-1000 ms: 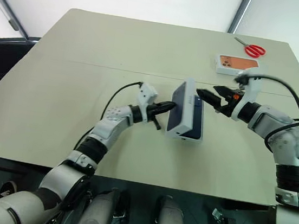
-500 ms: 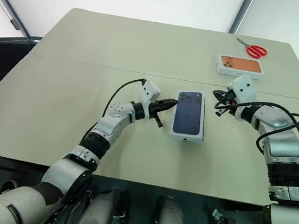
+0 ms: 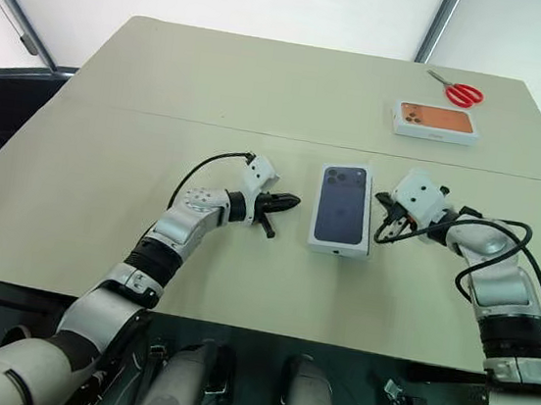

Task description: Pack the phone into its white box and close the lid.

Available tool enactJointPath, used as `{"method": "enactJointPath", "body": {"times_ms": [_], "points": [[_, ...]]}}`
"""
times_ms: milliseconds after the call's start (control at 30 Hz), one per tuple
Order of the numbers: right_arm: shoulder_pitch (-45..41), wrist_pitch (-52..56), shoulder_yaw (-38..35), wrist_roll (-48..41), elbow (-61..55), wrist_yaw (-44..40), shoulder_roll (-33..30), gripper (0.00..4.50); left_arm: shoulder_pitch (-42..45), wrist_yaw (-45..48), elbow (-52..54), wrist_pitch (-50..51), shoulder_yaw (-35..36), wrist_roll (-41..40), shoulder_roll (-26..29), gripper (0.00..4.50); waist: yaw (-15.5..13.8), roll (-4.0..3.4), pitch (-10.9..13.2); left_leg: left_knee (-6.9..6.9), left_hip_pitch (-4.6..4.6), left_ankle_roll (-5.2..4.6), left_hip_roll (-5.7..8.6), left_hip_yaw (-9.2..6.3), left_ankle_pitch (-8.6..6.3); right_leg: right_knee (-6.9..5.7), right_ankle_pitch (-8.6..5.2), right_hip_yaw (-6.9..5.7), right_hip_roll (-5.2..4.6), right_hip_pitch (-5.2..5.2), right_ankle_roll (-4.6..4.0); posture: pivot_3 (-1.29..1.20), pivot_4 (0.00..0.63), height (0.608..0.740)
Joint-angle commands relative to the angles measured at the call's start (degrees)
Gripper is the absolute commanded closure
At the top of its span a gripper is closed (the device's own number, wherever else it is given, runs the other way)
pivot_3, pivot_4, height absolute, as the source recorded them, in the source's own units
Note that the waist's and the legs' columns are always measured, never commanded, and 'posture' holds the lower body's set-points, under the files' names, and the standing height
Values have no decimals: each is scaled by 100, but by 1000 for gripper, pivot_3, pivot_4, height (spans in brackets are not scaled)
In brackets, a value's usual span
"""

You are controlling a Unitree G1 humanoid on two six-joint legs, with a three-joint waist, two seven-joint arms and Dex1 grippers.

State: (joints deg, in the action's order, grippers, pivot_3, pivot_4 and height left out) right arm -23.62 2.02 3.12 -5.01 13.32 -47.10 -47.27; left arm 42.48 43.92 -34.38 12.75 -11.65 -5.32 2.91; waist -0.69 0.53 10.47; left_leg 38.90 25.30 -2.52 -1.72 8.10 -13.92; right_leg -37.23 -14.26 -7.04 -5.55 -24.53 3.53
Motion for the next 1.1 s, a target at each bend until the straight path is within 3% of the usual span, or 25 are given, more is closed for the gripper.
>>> {"method": "enactJointPath", "body": {"times_ms": [33, 367, 1100], "points": [[-27, 160, -296, -85, -349, -30, -100, 4466, 75, 62, -56, -11, -183, 118, -151, 4500, -3, 0, 0, 2, 0, 0, -1, 0, -1, 0, 0, 0, -1, 0, 0, 0, 150, 738], [161, 681, -591, -530, -771, -353, -30, 4466, 259, 24, -248, -79, -97, 85, -428, 4500, -15, -1, -1, 11, 0, -9, -1, -8, -6, 0, 0, -2, -4, 6, -1, 0, 150, 738], [151, 428, -361, 144, -536, -371, -17, 4466, 399, -71, -15, -15, 142, -12, -590, 4500, -12, -1, -1, 16, 1, -12, 0, -8, -8, -1, 0, -4, -4, 7, -1, 0, 150, 738]]}}
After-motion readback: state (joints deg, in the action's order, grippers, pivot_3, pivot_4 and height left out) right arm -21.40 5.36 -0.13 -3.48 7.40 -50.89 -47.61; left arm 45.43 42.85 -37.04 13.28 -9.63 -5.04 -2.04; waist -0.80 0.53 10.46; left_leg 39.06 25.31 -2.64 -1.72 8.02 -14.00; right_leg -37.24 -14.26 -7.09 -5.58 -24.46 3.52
